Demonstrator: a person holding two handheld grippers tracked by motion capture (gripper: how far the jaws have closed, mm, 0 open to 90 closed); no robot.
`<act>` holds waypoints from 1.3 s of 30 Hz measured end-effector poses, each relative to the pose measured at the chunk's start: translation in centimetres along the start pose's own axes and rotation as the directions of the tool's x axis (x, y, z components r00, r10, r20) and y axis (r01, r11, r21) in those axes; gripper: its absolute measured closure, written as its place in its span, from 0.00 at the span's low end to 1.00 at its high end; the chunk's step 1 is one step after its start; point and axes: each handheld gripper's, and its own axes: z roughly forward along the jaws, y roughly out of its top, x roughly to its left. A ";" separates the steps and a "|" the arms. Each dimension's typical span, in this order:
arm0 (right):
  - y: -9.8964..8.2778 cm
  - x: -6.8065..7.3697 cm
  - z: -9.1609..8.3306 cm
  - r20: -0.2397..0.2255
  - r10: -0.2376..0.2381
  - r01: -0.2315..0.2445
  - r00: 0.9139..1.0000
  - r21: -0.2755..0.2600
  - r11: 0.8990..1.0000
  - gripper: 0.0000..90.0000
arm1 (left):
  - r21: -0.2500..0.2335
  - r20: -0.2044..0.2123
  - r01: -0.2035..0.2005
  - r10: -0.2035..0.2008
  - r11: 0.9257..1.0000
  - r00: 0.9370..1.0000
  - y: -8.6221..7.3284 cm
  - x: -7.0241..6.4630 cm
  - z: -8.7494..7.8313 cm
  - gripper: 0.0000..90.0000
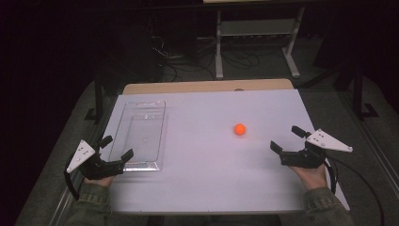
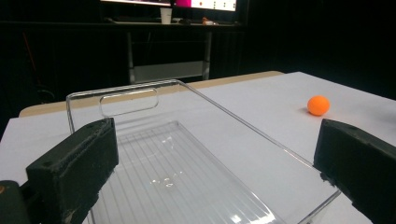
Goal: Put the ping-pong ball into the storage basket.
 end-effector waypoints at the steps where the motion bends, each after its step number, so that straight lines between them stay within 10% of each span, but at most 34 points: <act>1: 0.0 0.0 -0.1 0.001 0.001 -0.001 1.000 -0.003 1.000 0.00 | -0.001 0.000 0.001 -0.001 1.000 1.000 0.0 0.0 0.0 0.00; 39: -0.3 -0.1 -0.2 -0.014 -0.005 0.005 1.000 0.003 1.000 0.00 | 0.091 0.057 -0.105 0.100 0.990 0.993 3.6 -1.5 2.3 0.00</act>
